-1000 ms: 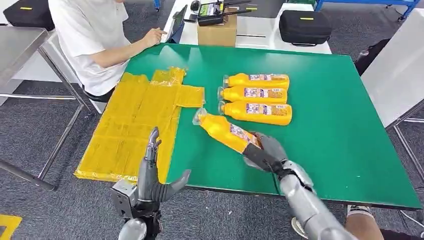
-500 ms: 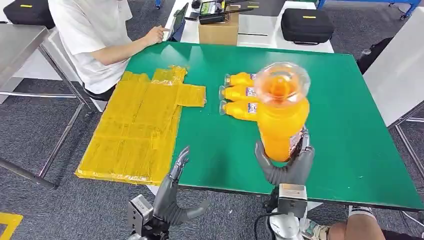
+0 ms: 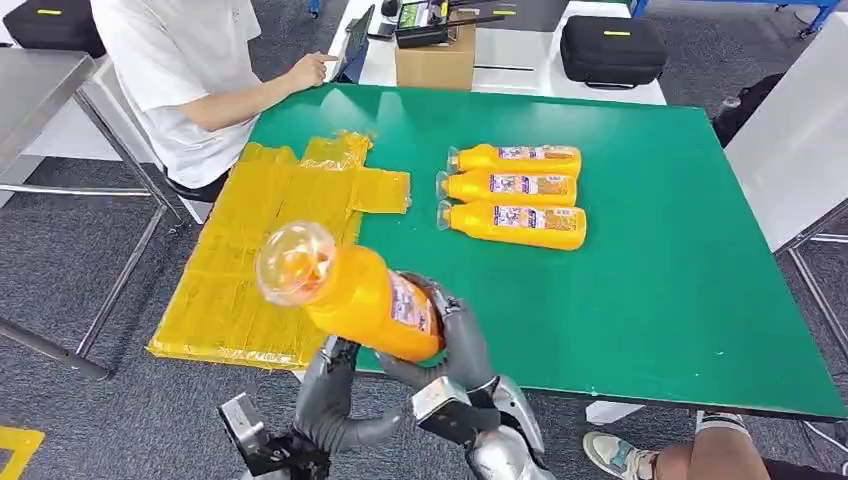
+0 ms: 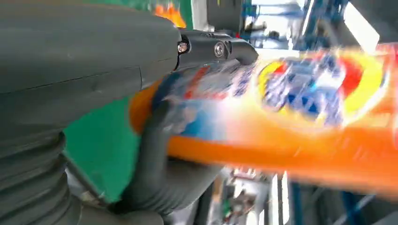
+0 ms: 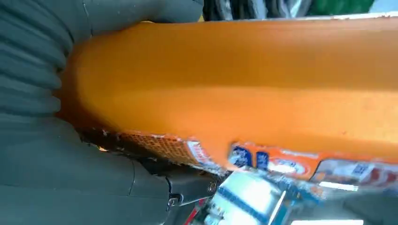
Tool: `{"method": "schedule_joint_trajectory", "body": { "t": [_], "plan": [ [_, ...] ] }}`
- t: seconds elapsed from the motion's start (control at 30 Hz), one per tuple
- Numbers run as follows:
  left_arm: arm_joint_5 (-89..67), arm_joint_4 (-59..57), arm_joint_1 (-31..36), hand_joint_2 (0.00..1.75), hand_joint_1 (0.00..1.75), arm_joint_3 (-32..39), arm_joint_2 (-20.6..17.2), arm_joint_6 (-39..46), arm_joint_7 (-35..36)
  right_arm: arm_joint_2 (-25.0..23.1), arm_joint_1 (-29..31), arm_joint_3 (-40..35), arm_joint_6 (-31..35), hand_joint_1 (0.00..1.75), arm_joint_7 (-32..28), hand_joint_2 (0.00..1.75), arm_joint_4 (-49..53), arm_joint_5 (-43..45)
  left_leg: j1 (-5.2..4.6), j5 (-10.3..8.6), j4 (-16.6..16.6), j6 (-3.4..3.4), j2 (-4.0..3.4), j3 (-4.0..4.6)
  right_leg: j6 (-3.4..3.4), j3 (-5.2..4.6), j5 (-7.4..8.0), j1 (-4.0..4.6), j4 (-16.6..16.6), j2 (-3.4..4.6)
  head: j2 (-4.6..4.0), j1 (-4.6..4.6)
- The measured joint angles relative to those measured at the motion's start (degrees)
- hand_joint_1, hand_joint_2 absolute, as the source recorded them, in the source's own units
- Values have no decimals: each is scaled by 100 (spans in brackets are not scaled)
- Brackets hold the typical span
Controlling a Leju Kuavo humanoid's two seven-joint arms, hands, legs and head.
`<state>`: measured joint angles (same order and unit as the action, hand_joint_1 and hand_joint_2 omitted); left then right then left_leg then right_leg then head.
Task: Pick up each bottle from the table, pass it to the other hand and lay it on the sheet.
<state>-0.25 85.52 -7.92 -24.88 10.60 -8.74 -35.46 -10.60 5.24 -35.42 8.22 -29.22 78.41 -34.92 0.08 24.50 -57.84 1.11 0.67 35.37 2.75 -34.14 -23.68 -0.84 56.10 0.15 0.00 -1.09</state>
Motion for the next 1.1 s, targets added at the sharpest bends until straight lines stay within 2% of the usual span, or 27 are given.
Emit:
{"method": "schedule_joint_trajectory", "body": {
  "t": [0.07, 0.2, 0.57, 0.6, 0.63, 0.67, 0.7, 0.73, 0.9, 1.07, 1.1],
  "plan": [
    [231, 53, 71, 175, 0, 106, 110, -9, 209, -7, -13, -235, 83, 175, -44, 175, -187, -71, 0, 0, 0, 0, 20, 2, 0, 4, 0, -1, 0, -6, 0, 0],
    [576, 62, 184, 175, 0, 243, 238, -146, 468, -17, 9, -532, 369, 175, -133, 175, -392, -101, -1, 0, 0, 0, 14, 3, 0, 2, 0, -1, 0, -4, -2, 2],
    [1322, 59, 181, 175, 0, 431, 282, -370, 593, 37, 194, -775, 380, 175, -173, 175, -578, 56, 0, 0, 0, 0, 10, 3, 0, -2, 0, 0, 0, -2, -2, -2],
    [1454, 59, 177, 175, 17, 451, 282, -448, 623, 48, 209, -796, 380, 175, -173, 175, -597, 76, 0, 0, 0, 0, 10, 3, 0, -2, 0, 0, 0, -2, 0, -2],
    [1528, 59, 168, 175, 152, 468, 282, -498, 641, 57, 222, -818, 383, 175, -175, 175, -613, 89, 0, 0, 0, 0, 10, 3, 0, -3, 0, 0, 0, -2, 0, -2],
    [1577, 59, 158, 175, 175, 481, 282, -533, 652, 63, 230, -831, 383, 140, -175, 175, -628, 98, 0, 0, 0, 0, 9, 3, 0, -2, 0, 0, 0, -1, 0, -2],
    [1608, 59, 146, 175, 175, 492, 282, -558, 663, 70, 239, -845, 383, 37, -177, 175, -641, 102, 0, 0, 0, 0, 9, 3, 0, -3, 0, -1, 0, -1, 0, -2],
    [1700, 59, 134, 175, 175, 505, 282, -627, 697, 79, 251, -851, 383, 0, -184, 175, -652, 107, 0, 0, 0, 0, 8, 3, 0, -4, 0, -1, 0, -1, 0, -2],
    [2745, 31, 141, 175, 175, 676, 282, -1360, 914, 127, 205, -917, 404, 0, -112, 175, -740, -31, 0, 0, 0, 0, 6, 2, 0, -3, 0, 0, -1, -1, 0, -2],
    [3173, 20, 157, 175, 175, 855, 282, -1668, 1146, 245, -64, -862, 584, 0, 151, 175, -794, -366, -1, 1, 0, 0, -1, 3, 0, -6, 0, -1, -1, 0, 0, 0],
    [3214, 16, 157, 175, 175, 877, 282, -1685, 1161, 275, -118, -845, 629, 0, 181, 0, -794, -431, -1, 1, 0, 0, -1, 4, 0, -7, 0, -1, 0, -1, 0, -2]
  ]
}}
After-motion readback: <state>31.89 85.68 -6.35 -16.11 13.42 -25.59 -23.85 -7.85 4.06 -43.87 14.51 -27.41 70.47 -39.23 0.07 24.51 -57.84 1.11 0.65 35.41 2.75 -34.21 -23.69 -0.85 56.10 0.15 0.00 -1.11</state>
